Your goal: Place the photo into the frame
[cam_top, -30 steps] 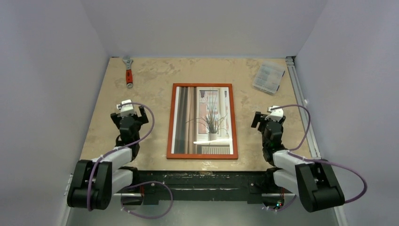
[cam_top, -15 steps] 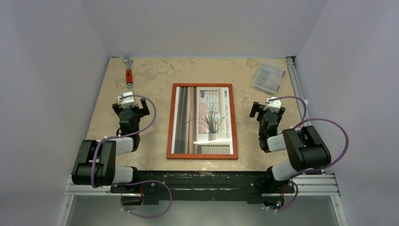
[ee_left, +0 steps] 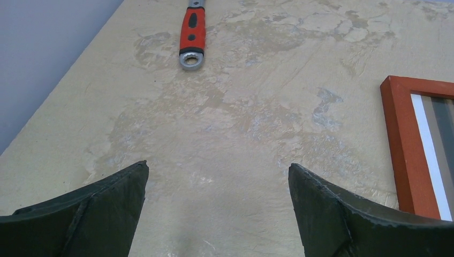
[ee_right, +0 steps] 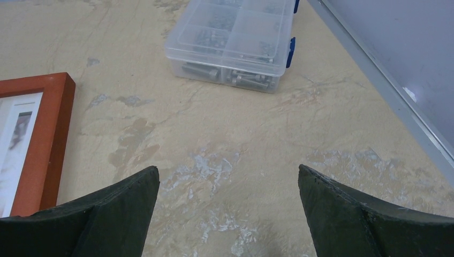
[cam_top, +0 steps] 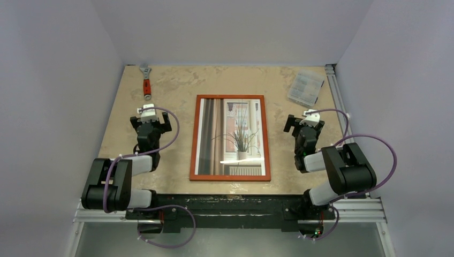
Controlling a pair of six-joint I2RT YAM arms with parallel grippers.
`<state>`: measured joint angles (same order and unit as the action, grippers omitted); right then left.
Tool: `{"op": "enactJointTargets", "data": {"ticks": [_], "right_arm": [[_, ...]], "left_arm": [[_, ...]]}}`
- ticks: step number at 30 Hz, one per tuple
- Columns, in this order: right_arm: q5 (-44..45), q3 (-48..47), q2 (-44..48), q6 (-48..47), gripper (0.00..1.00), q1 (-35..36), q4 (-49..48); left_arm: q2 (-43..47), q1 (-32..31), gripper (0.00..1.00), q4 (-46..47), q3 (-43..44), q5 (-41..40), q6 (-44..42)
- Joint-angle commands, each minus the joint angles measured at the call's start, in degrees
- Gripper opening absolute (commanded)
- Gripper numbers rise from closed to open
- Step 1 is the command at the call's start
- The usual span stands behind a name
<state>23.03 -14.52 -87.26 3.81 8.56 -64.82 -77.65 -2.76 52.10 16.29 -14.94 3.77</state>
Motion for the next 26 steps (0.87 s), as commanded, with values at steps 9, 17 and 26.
{"op": "enactJointTargets", "data": {"ticks": [9,17,26], "right_arm": [[0.15,-1.37,0.39,-0.91,0.99,-0.28,-3.41],[0.18,-1.37,0.38,-0.91,0.99,-0.25,-3.39],[0.18,-1.38,0.43,-0.91,0.99,-0.21,-3.39]], "left_arm": [[-0.09,-0.23,1.0,1.87,1.18,0.61,-1.05],[-0.15,-0.22,1.0,1.65,1.37,0.87,-1.04],[-0.11,-0.22,1.0,1.16,1.56,1.17,-0.96]]}}
